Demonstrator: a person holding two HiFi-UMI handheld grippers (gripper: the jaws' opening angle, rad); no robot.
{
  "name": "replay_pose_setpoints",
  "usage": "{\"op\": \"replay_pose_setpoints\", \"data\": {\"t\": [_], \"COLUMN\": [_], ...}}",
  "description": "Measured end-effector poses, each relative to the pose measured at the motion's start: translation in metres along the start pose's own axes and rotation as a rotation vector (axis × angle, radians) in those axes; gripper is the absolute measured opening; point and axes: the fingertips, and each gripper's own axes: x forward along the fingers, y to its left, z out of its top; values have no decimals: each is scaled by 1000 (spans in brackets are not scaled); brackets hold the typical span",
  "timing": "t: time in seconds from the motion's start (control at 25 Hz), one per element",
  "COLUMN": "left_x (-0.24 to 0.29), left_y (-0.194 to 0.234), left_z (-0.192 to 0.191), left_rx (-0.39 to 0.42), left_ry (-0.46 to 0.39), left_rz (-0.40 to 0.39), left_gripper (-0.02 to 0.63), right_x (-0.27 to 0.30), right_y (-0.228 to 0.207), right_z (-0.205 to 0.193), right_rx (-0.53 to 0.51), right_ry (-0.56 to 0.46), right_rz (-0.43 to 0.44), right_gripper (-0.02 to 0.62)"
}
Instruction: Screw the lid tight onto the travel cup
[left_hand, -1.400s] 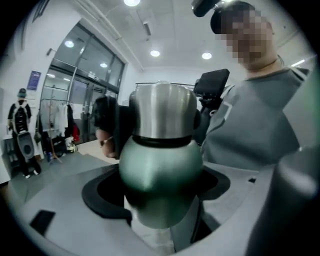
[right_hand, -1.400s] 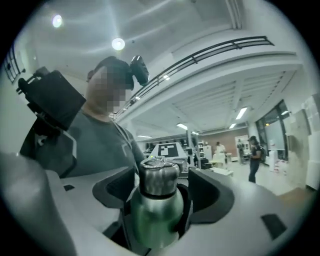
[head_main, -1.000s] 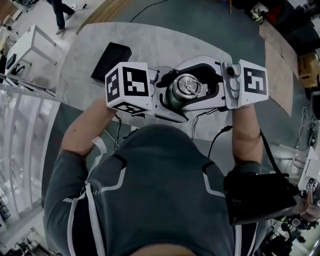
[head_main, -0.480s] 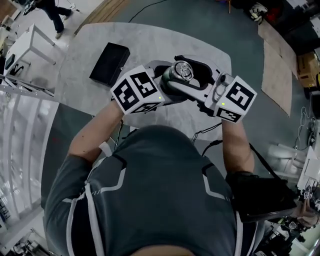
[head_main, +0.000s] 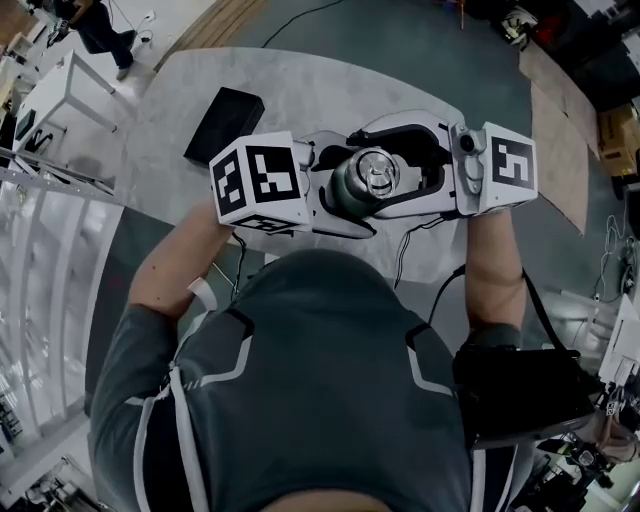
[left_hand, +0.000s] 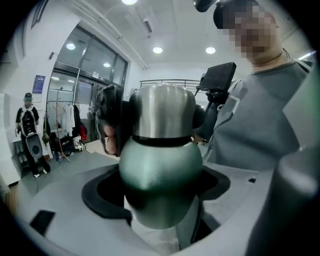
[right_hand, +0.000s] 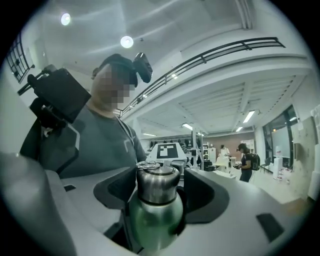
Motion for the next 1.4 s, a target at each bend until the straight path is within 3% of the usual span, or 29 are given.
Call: {"op": "replay_pose_setpoints", "data": {"t": [0.12, 0.24, 0.32, 0.4, 0.48, 0.56, 0.68, 0.8, 1.0, 1.08, 1.16, 1.28, 1.4], "left_x": [2, 2, 1, -2, -3, -2, -1, 0, 2, 2, 4, 5, 2], "left_y": [0, 12, 30, 51, 62, 67, 72, 70, 22, 4, -5, 0, 25], "left_z": [-1, -4, -12, -24, -34, -40, -44, -44, -19, -9, -5, -7, -19], "left_rx": [-4, -32, -65, -107, -141, -152, -145, -126, -59, -30, -16, -22, -80], "left_ry": [1, -1, 11, 28, 42, 57, 74, 76, -9, -24, -25, -20, -3], "left_rz": [4, 57, 161, 291, 368, 407, 432, 402, 105, 13, -30, -3, 139], "left_gripper": [391, 391, 391, 391, 391, 391, 391, 391, 391, 391, 391, 391, 391], "right_x": [0, -1, -4, -9, -12, -13, -16, -15, -9, -6, -2, 2, -3], "right_y": [3, -8, -26, -45, -55, -60, -64, -61, -23, -10, -1, -1, -24], "right_z": [2, 6, -2, -15, -24, -29, -34, -34, -19, -10, -4, -4, -15], "right_rx": [1, -34, -28, -16, 1, 17, 43, 48, 19, -8, -28, -33, -6], "right_ry": [-23, -82, -72, -46, -40, -40, -34, -24, -18, -43, -61, -68, -58], "right_rz": [21, -48, -205, -423, -587, -671, -721, -680, -303, -197, -125, -117, -294], "right_gripper": [282, 278, 276, 276, 276, 276, 275, 276, 316, 316, 316, 275, 272]}}
